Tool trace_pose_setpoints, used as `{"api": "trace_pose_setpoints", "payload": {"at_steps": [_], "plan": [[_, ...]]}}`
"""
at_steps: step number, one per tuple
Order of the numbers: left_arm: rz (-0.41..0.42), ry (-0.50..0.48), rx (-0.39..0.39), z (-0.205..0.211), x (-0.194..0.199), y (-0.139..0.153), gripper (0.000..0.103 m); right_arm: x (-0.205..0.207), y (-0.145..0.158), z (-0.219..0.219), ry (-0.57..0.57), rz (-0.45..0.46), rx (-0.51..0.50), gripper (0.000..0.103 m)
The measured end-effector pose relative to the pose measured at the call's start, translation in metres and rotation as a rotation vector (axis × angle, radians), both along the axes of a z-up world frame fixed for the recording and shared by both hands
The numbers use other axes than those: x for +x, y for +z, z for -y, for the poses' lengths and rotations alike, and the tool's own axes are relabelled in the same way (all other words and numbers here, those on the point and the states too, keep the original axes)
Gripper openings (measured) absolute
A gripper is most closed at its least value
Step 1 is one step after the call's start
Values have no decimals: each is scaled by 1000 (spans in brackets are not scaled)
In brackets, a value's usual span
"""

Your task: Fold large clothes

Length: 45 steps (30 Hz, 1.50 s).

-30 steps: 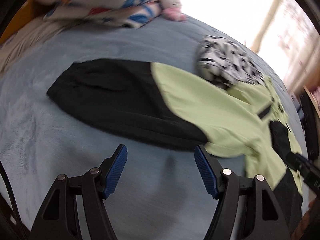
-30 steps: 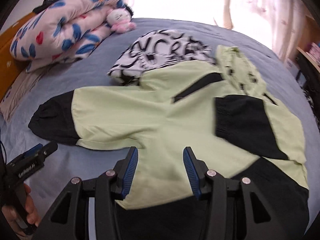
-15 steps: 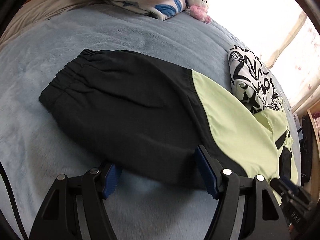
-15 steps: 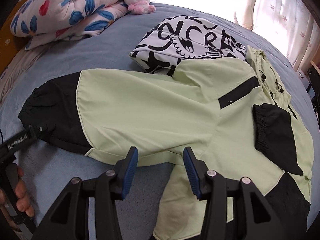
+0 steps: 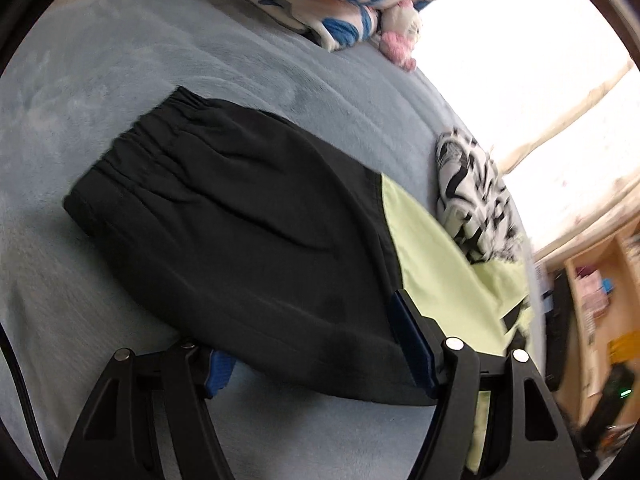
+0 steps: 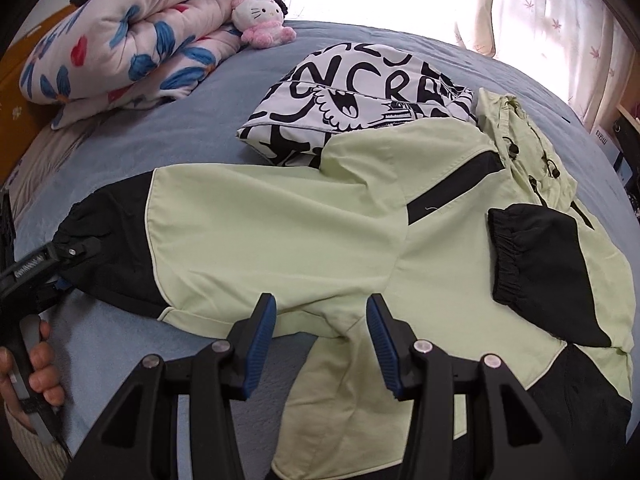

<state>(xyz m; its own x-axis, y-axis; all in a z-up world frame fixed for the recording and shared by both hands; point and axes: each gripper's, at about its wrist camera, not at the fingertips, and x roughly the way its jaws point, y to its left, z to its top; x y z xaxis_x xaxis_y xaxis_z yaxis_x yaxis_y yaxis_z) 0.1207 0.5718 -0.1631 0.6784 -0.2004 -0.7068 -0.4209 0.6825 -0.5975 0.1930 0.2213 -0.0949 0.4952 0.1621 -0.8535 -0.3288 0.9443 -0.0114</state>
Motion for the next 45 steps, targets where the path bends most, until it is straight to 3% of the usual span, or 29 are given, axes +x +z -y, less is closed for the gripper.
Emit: {"api": "trace_pose_setpoints", "payload": {"at_steps": [4,5,6,7,10,13,16,21,24,26,28,30,31,34,37,41,45], "plan": [[35,85,-78,-23,-3,-6,64,5,-9,16,-8,-32,43,47],[20,109,-66,-24,-1,-7,44,6,-11,21,-14,-40,52,47],[-13,137,-23,-24,3,-8,8,7,-13,27,-21,-48,60,47],[-38,151,9,-24,7,-9,0,6,-16,33,-30,-56,69,47],[-62,200,116,-7,17,9,1,5,-17,53,-53,-65,90,47],[12,164,254,32,23,54,1,0,-12,81,-85,-52,107,47],[130,27,349,108,43,112,1,-6,-2,121,-134,-30,138,47],[242,-254,375,248,73,163,1,-18,17,188,-215,21,176,47],[226,-430,346,331,90,154,1,-28,25,233,-267,54,184,47],[160,-529,329,377,98,130,5,-35,26,263,-304,66,182,47],[65,-621,319,415,107,97,23,-40,21,290,-336,60,185,47],[-18,-674,330,439,110,66,51,-42,13,312,-354,37,200,47],[-68,-692,324,448,111,49,53,-43,8,321,-361,26,211,47],[-132,-704,255,452,105,27,56,-44,-2,341,-362,1,241,47],[-123,-715,192,449,92,32,66,-45,-5,345,-344,-7,268,47],[-108,-712,223,450,69,50,67,-46,3,337,-280,8,285,47],[-74,-649,301,427,44,69,67,-38,11,315,-189,0,307,47]]}}
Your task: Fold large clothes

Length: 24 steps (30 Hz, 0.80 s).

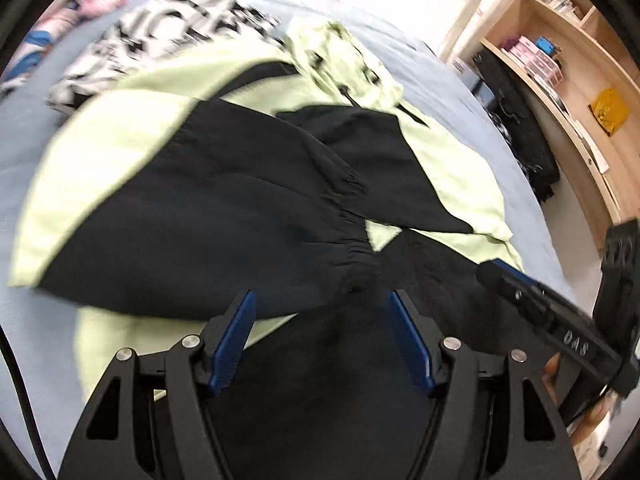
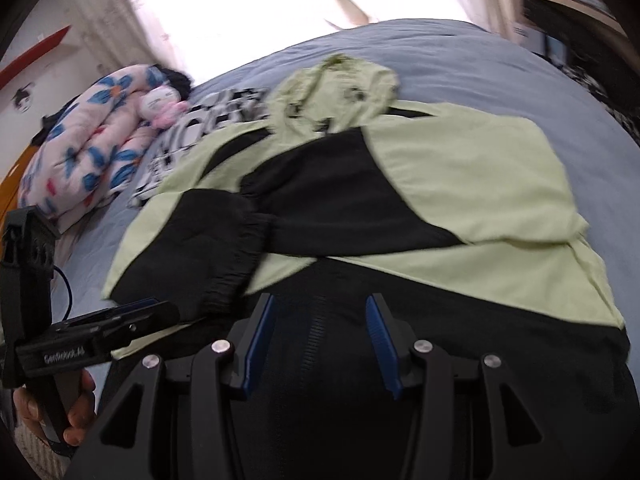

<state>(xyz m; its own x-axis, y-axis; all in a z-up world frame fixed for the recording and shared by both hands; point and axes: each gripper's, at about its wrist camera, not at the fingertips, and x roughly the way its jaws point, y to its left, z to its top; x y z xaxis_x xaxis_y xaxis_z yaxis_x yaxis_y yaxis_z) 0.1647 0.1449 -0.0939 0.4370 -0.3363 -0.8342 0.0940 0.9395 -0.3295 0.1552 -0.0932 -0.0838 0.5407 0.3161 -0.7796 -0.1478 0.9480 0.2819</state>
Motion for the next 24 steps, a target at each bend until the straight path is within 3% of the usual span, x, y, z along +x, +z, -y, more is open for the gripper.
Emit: {"api": "trace_pose_setpoints", "payload": {"at_steps": [4,7,13,14,15,16,18,24], "plan": [[43,95,116,-36,-17,10,67,20,-6,-21,52,-29,17,50],[58,158,164,-59,-19,12,67,45,-24,-36,83,-101,66,51],[36,250,114,-98,-17,5,67,87,-63,-69,118,-207,61,50],[35,260,110,-100,-16,3,67,91,-66,-77,131,-216,55,48],[37,269,109,-101,-15,0,67,93,-66,-85,143,-214,42,31],[41,274,112,-102,-15,-1,67,93,-65,-89,158,-210,28,28],[50,283,123,-104,-16,0,67,89,-51,-103,198,-158,-15,17],[93,303,113,-109,-19,10,67,79,46,-80,167,112,-20,14]]}}
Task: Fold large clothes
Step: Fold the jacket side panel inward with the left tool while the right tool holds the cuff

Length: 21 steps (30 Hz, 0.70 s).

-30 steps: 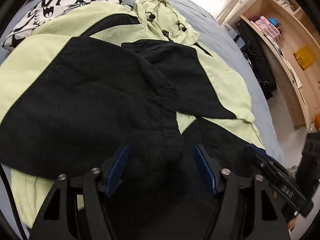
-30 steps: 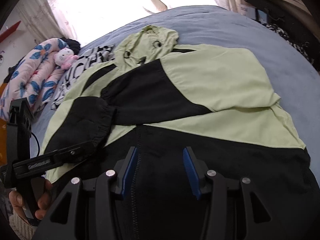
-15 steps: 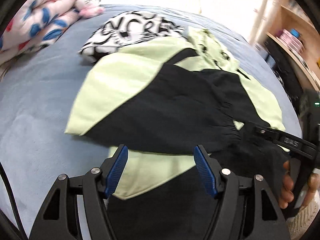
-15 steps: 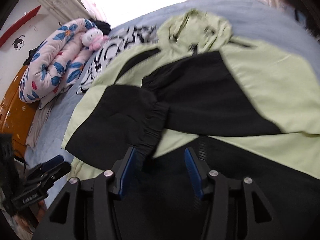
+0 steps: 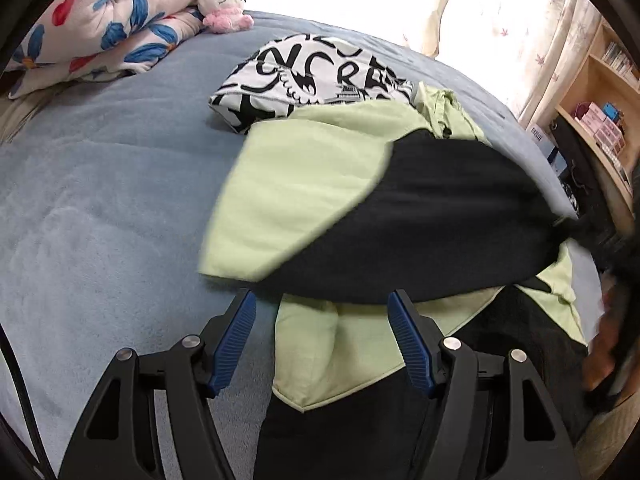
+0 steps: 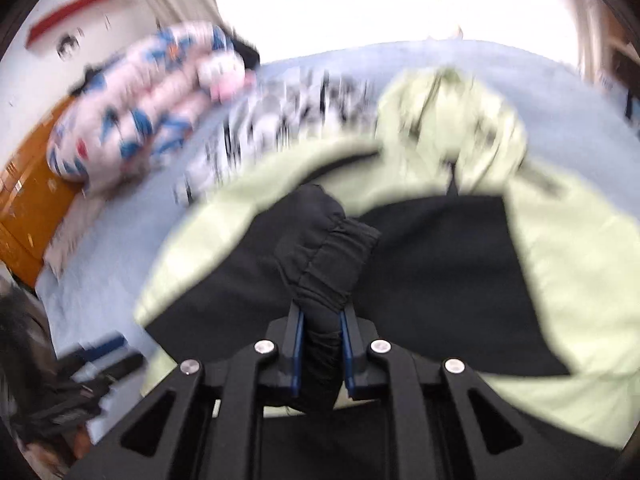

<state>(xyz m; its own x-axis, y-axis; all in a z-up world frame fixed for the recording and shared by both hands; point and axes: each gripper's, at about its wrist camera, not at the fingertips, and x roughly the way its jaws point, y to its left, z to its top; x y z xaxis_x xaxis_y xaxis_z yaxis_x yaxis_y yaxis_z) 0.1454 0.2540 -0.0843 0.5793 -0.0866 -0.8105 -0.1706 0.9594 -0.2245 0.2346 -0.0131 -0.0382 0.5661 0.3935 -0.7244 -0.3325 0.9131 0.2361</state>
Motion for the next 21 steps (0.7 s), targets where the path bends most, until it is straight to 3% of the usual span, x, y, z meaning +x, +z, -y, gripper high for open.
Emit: {"api": "trace_pose_setpoints", "payload": {"at_steps": [3,6,9,14,16,19,21], "plan": [[14,-5,-4,0,2,3,67,5,34,31,-65,92,-27,14],[15,-22,11,4,7,2,67,18,37,61,-138,119,-111,15],[-3,-37,-4,6,19,-3,67,35,15,92,-210,68,-167,15],[-44,-39,11,9,60,-17,67,67,-69,125,-285,-129,-277,21],[-68,-48,12,9,81,-23,67,70,-89,137,-299,-199,-255,26],[-82,-62,-10,7,111,-30,67,59,-86,160,-299,-200,-121,35],[-102,-71,-28,5,130,-37,67,54,-76,170,-295,-173,-64,59]]}}
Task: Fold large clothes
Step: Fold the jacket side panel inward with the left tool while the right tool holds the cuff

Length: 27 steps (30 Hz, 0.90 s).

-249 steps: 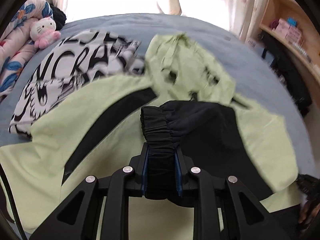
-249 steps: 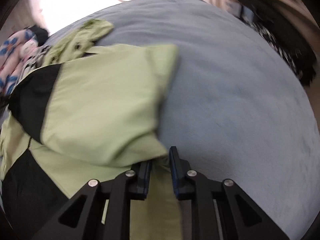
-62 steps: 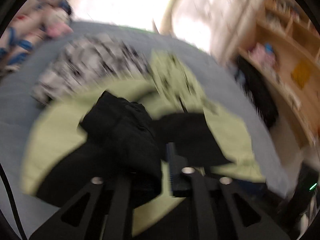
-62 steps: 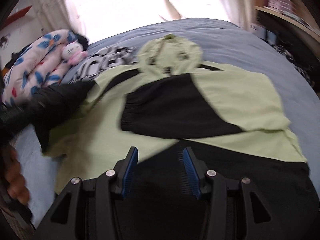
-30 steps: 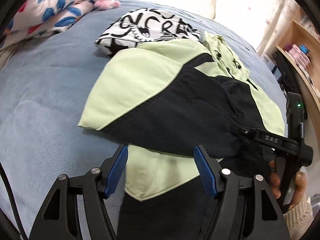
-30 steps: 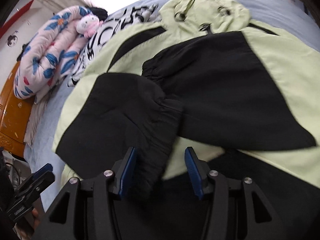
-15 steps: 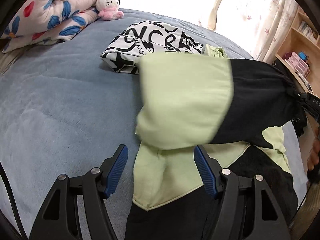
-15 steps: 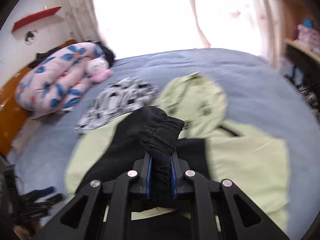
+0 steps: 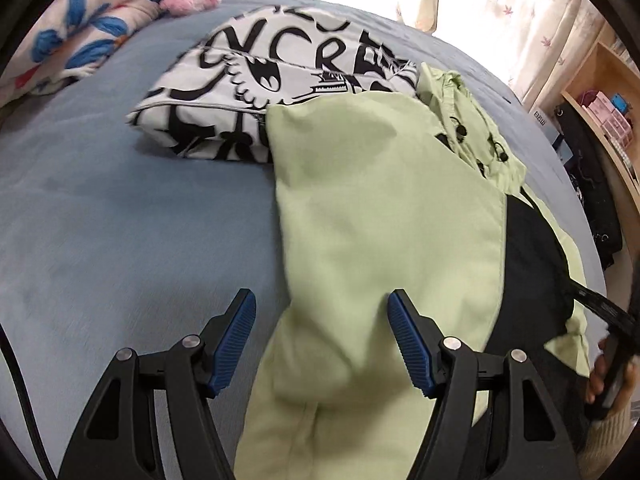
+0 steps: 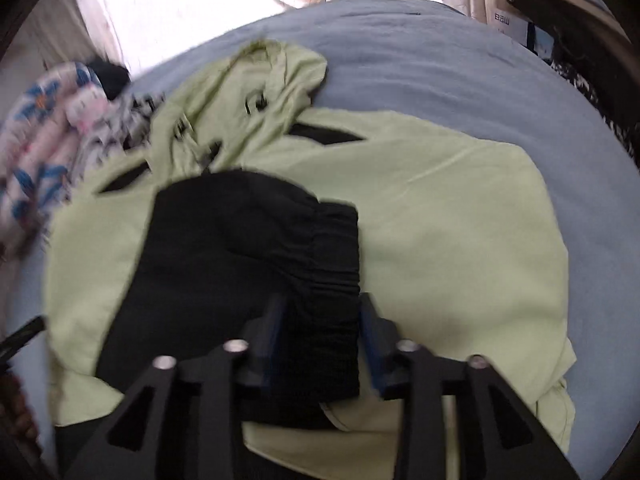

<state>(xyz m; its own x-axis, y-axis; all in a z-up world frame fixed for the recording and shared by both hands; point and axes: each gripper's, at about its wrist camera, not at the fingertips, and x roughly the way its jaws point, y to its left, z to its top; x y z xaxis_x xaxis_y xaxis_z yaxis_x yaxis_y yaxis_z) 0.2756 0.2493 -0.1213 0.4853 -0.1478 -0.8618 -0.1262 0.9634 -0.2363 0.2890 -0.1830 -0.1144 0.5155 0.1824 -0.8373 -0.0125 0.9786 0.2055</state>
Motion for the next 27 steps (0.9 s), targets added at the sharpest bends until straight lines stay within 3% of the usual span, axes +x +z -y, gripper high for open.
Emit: {"api": "trace_pose_setpoints", "payload": {"at_steps": [2,5,10,11,12,13,14,15,18,23,27], "plan": [[-19,-7,-33,-4,18,-8,67,3,6,1,8,21,12,69],[-48,-15,-75,-9,42,-22,68,16,3,-4,23,16,-27,69],[-69,13,-154,-17,68,-41,78,46,-22,-10,23,-39,-73,69],[-63,17,-163,-18,71,-42,78,52,-29,-10,23,-55,-62,66],[-58,25,-178,-18,73,-43,78,55,-34,-11,30,-68,-52,44],[-51,32,-195,-19,74,-42,78,59,-36,-13,41,-80,-50,31],[-34,39,-202,-20,75,-40,68,60,-34,-14,36,-68,-65,29],[-7,45,-200,-21,74,-35,48,58,-27,-15,32,-35,-82,27],[57,103,-120,-24,71,-25,27,50,-4,-15,-2,111,-163,27],[18,131,-21,-21,78,-40,19,62,-37,-28,33,13,-294,34],[51,145,83,-16,69,-20,19,45,-7,-16,-12,63,-202,44]]}}
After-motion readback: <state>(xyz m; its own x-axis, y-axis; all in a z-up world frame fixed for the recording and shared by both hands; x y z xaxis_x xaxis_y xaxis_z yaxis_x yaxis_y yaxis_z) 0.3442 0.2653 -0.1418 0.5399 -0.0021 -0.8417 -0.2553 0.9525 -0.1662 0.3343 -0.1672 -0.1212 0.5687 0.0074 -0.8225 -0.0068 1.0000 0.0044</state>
